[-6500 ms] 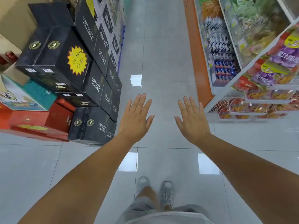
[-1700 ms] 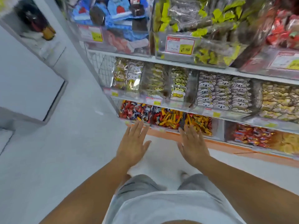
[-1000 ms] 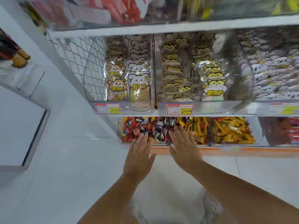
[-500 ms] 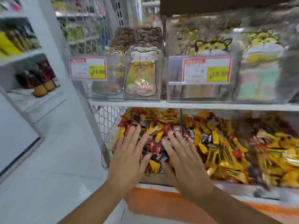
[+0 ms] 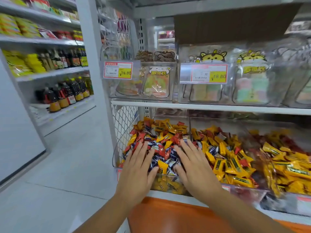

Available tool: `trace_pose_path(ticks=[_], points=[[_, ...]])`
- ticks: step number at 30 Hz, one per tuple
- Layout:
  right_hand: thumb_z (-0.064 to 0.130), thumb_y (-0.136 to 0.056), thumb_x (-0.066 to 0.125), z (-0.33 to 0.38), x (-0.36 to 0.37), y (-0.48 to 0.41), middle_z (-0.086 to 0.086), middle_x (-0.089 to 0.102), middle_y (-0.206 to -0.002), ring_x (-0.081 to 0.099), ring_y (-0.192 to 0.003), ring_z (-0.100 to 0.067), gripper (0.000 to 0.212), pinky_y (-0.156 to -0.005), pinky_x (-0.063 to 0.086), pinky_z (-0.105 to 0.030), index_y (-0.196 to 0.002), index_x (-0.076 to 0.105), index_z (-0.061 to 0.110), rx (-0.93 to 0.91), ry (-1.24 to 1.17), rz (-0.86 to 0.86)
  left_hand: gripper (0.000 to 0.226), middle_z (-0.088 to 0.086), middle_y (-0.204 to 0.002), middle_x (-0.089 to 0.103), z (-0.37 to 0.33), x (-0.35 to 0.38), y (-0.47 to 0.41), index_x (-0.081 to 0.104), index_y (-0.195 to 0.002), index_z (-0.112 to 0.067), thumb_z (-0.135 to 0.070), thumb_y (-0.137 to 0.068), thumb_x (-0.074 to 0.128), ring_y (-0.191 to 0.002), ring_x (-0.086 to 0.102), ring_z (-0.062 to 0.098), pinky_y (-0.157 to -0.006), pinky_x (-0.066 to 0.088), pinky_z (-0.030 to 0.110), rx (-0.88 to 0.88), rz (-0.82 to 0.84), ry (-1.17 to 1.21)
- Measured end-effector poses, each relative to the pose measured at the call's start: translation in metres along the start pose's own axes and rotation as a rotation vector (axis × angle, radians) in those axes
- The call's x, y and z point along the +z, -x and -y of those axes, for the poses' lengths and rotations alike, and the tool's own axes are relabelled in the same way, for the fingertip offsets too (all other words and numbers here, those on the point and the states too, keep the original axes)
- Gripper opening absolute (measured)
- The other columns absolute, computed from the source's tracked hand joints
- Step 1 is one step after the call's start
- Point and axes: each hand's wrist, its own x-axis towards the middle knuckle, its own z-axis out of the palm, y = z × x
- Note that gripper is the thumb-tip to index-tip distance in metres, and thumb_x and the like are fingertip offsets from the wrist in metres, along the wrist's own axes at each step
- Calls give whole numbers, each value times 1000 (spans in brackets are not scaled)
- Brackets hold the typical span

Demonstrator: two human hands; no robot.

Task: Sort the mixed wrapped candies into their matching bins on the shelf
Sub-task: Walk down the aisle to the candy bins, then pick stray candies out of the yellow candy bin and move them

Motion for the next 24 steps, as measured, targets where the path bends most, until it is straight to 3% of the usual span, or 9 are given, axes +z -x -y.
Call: trace_pose_path(ticks=[4, 7, 11, 17, 24], points=[[49, -101, 15, -9, -16, 2, 10, -3, -160, -17, -143, -6, 56, -118, -8, -33, -153, 6, 30, -47, -47, 39, 58, -2, -161, 14, 6, -8, 0, 23, -151, -27, -54, -101, 14, -149, 0, 12, -118, 4, 38, 50, -30, -10], [43, -103, 24, -10, -26, 6, 12, 0, -160, -14, -145, -5, 53, -118, -8, -31, -152, 6, 33, -45, -78, 63, 58, -1, -160, 16, 6, -20, 3, 25, -151, -24, -52, -100, 19, -148, 1, 13, -118, 7, 39, 35, -26, 13], [40, -103, 30, -7, -32, 24, 10, 0, -161, -13, -145, -7, 55, -117, -9, -33, -153, 7, 33, -44, -33, 74, 63, -8, -161, 1, -3, -23, 27, 12, -154, -29, -58, -98, 10, -146, -15, 6, -120, -1, 36, 25, -12, 68], [38, -103, 36, 6, -48, 39, 9, 8, -161, -5, -148, -11, 54, -115, -11, -30, -152, 13, 33, -75, -59, 122, 76, -8, -161, -1, -12, -46, 24, 9, -154, -30, -65, -88, -5, -146, -13, 5, -119, -9, 30, 48, -22, 134], [35, -101, 43, 9, -50, 9, 9, 12, -160, 5, -148, -11, 56, -118, 4, -26, -152, 19, 33, -83, -195, 126, 64, -12, -160, 8, 3, -54, 11, 17, -153, -32, -59, -96, 32, -147, 3, 7, -117, 2, 28, -7, 0, 196]])
